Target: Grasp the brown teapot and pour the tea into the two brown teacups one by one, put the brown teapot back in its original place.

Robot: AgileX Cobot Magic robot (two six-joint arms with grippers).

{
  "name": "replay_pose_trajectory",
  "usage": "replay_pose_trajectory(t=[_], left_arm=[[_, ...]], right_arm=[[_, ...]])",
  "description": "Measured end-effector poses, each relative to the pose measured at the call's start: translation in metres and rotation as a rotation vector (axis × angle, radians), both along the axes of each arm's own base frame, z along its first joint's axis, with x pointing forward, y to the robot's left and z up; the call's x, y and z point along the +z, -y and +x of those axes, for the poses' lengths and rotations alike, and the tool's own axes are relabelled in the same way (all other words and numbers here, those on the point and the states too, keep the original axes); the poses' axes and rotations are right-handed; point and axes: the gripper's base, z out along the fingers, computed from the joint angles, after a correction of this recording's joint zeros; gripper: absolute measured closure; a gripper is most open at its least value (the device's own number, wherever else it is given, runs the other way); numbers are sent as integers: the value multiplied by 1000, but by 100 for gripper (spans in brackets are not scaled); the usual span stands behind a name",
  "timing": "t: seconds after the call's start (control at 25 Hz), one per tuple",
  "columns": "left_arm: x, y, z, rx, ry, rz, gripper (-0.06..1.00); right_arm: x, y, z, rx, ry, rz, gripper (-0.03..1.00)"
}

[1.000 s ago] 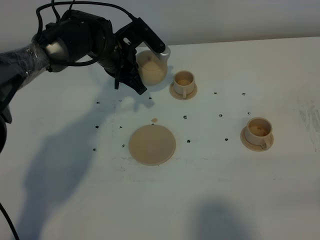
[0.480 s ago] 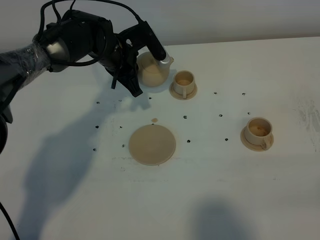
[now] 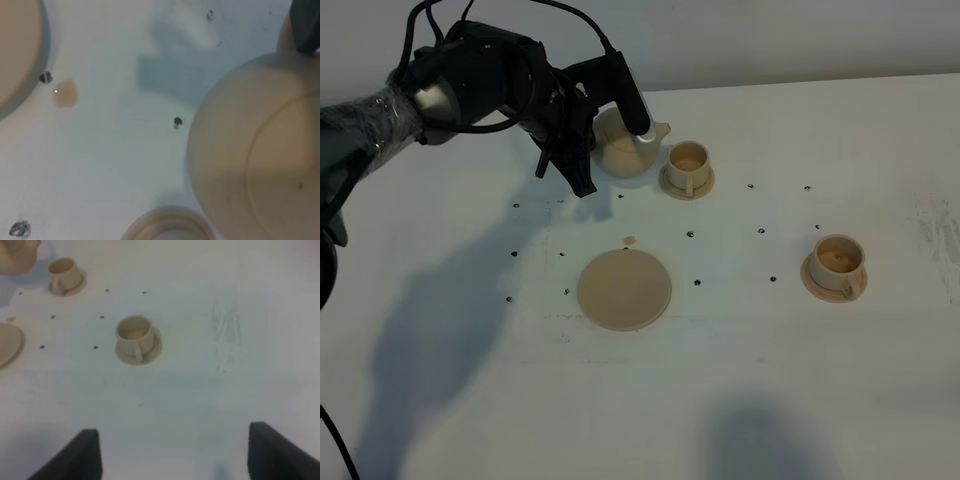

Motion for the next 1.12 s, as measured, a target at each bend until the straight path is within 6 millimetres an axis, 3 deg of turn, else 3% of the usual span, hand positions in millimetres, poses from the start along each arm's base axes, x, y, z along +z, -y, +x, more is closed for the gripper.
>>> replay_pose_trajectory(t=[0.24, 1.12], left_arm=[[-12, 0, 4, -18, 10, 29, 86], [-7, 6, 10, -67, 119, 24, 86]], right_arm=[[0, 0, 0, 0, 0, 0, 37], [0, 0, 0, 0, 0, 0, 37]])
